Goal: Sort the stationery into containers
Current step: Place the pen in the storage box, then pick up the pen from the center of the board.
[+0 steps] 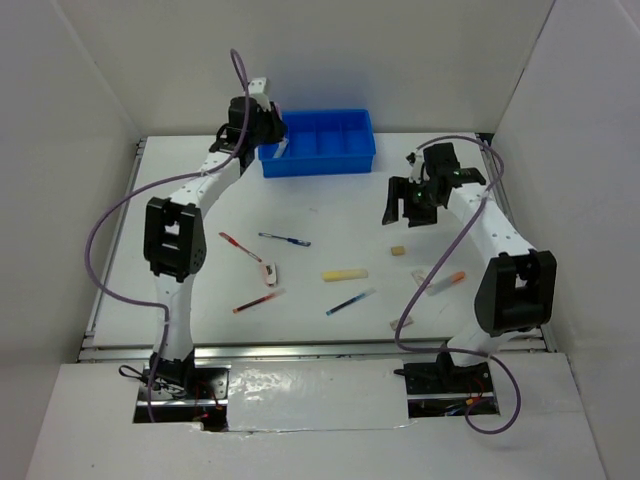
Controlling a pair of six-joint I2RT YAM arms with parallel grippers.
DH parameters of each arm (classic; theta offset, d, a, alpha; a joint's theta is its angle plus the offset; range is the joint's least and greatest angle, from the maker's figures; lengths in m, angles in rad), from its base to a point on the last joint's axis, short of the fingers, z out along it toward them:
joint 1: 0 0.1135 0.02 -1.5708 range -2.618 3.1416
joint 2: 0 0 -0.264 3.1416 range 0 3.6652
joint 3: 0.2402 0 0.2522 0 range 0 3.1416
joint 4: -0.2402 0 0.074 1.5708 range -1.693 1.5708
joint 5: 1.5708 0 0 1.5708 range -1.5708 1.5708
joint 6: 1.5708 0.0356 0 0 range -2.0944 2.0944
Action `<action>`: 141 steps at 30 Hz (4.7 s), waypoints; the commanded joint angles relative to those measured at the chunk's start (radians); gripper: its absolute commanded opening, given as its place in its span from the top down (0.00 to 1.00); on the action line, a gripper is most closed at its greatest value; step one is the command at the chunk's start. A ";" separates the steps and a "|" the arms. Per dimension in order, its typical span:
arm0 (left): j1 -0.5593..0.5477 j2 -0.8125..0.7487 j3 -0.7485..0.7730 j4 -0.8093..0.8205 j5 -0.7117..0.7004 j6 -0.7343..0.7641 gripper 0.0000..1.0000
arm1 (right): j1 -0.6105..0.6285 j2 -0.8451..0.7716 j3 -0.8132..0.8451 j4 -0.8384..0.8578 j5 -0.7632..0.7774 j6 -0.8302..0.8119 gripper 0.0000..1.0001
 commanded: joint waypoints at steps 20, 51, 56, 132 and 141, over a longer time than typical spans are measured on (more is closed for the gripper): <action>0.021 0.397 0.291 0.116 -0.167 0.154 0.37 | -0.183 -0.126 -0.043 -0.123 0.130 -0.192 0.18; 0.036 -0.287 -0.316 -0.074 0.782 0.401 0.17 | -0.247 -0.284 -0.399 -0.054 0.195 -1.310 0.33; 0.024 -0.266 -0.298 -0.261 0.873 0.516 0.19 | -0.232 -0.191 -0.366 -0.104 0.166 -1.388 0.27; -0.196 -1.350 -1.353 0.044 0.614 1.455 0.30 | 0.396 0.190 0.244 -0.635 -0.837 -0.724 1.00; -0.559 -1.402 -1.507 0.297 0.378 1.720 0.32 | 0.415 0.216 0.210 -0.641 -0.952 -0.724 1.00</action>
